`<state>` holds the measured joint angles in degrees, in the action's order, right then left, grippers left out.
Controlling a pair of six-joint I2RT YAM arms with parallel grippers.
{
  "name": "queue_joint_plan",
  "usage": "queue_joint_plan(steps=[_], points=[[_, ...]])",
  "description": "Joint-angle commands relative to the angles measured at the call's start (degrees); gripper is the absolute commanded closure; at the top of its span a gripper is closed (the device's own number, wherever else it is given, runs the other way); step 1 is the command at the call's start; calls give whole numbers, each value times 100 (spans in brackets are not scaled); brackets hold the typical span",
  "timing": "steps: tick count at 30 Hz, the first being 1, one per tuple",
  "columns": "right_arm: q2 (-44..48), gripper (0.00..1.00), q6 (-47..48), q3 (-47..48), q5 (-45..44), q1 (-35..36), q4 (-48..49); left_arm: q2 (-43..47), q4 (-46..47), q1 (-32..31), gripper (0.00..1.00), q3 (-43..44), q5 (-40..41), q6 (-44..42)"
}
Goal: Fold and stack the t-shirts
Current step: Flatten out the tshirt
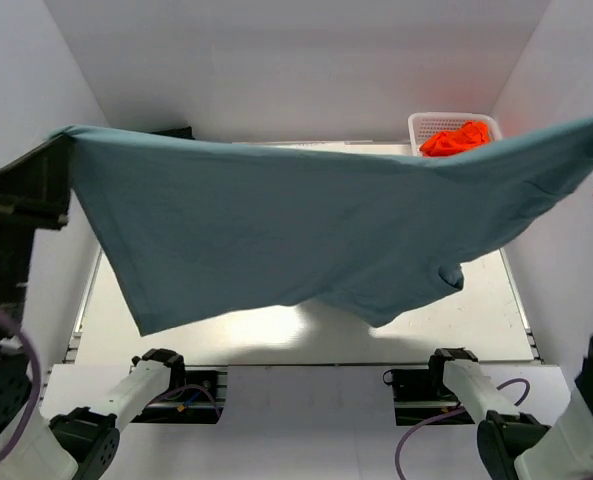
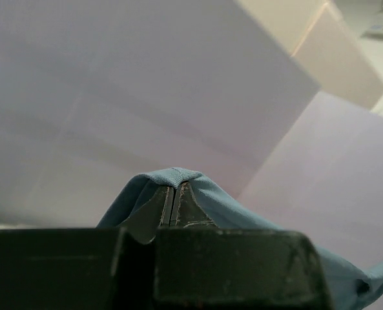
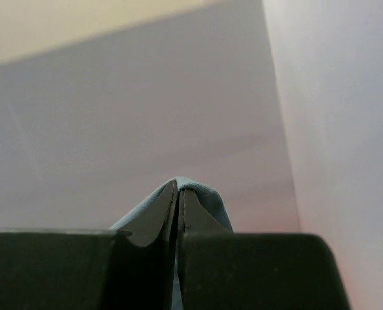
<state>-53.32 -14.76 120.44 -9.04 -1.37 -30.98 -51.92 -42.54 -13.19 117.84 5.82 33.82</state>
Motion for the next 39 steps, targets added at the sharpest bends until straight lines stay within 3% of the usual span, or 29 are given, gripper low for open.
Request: queue_joint_plan(steps=[1,9,17,25,29,39], points=[[224,100,430,137,-520,22,768,59,18,45,100,589,-107,-148],[638,100,510,68,-696,22,1585,358,502,97,100,766,-1109,-131],[770,100,492,146,-915,22,2262,472,607,97,100,1083,-1110,-78],[665,100,580,244,-951,31,2246,367,669,97,100,1241,-1180,-78],[595,100,493,-186,-811,40,2237,498,669,97,100,917,-856,-78],[402,100,-474,-1786,121,14,2562,604,932,97,100,-972,270,-183]])
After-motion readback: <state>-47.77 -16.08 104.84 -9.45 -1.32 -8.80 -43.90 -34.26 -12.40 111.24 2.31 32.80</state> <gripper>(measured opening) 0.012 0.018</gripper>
